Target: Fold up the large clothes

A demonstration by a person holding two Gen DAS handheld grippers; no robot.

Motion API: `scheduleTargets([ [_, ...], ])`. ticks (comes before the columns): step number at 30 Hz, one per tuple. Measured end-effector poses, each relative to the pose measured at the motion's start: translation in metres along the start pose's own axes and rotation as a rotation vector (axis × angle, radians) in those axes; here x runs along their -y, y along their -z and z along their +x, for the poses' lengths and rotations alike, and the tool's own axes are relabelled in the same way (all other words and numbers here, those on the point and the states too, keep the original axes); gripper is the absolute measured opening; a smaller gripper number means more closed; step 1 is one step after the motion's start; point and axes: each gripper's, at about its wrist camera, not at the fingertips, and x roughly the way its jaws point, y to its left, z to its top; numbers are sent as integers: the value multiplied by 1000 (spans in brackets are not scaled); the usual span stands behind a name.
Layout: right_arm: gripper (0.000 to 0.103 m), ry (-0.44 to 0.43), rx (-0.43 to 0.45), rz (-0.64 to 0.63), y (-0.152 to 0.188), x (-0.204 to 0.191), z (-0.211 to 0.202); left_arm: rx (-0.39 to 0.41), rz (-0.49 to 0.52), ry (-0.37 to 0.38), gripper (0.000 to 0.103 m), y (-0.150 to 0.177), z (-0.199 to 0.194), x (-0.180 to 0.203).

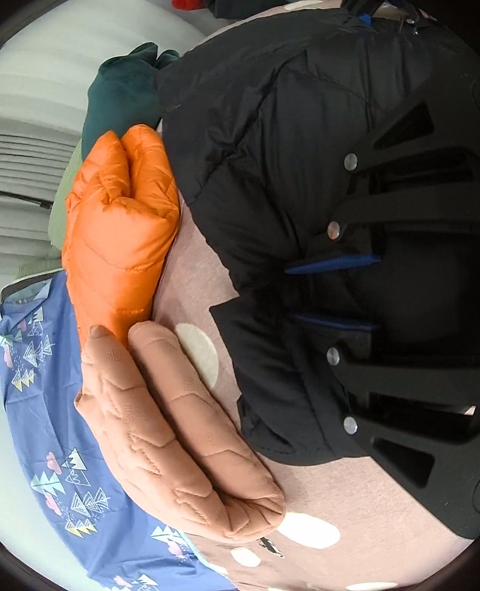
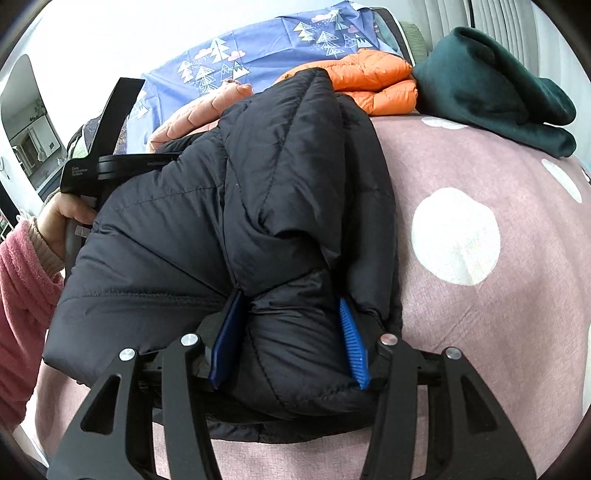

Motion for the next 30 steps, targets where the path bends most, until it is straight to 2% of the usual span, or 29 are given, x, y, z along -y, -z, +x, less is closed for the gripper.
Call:
scheduleTargets([
  [5, 51, 10, -1, -4, 1, -2, -2, 26, -35, -22, 24, -2, -16, 5],
  [6, 51, 9, -1, -2, 2, -2, -3, 31, -51, -19, 27, -2, -25, 5],
  [7, 52, 9, -1, 0, 2, -2, -3, 44, -67, -5, 35, -1, -36, 7],
  [9, 52, 6, 1, 6, 2, -2, -3, 100, -71, 72, 42, -1, -64, 16],
  [12, 52, 7, 8, 6, 3, -2, -4, 158, -2, 141, 48, 4, -93, 41],
  [13, 52, 6, 12, 7, 3, -2, -5, 160, 16, 159, 52, 6, -94, 49],
  [15, 52, 3, 15, 10, 5, -1, -8, 81, 37, 201, 56, 15, -77, 67],
  [16, 53, 4, 12, 11, 6, -1, -10, 35, 48, 176, 57, 23, -61, 75],
  [18, 53, 4, 7, 19, 8, 1, -20, 51, 110, 99, 57, 36, -44, 92],
  [21, 52, -19, 21, 58, 8, 10, -44, 35, 106, 91, 57, 34, -41, 97],
  [22, 47, -32, 42, 66, 8, 12, -53, 34, 107, 92, 57, 34, -40, 96],
  [23, 35, -48, 81, 62, 6, 13, -65, 33, 107, 96, 57, 34, -40, 95],
  [26, 27, -95, 159, 39, 5, 10, -81, 36, 104, 98, 57, 33, -39, 93],
  [29, 27, 30, -1, 10, 14, 7, -39, 44, 113, 88, 57, 34, -39, 94],
  [30, 25, 39, -14, 16, 19, 10, -29, 48, 113, 92, 57, 36, -41, 95],
])
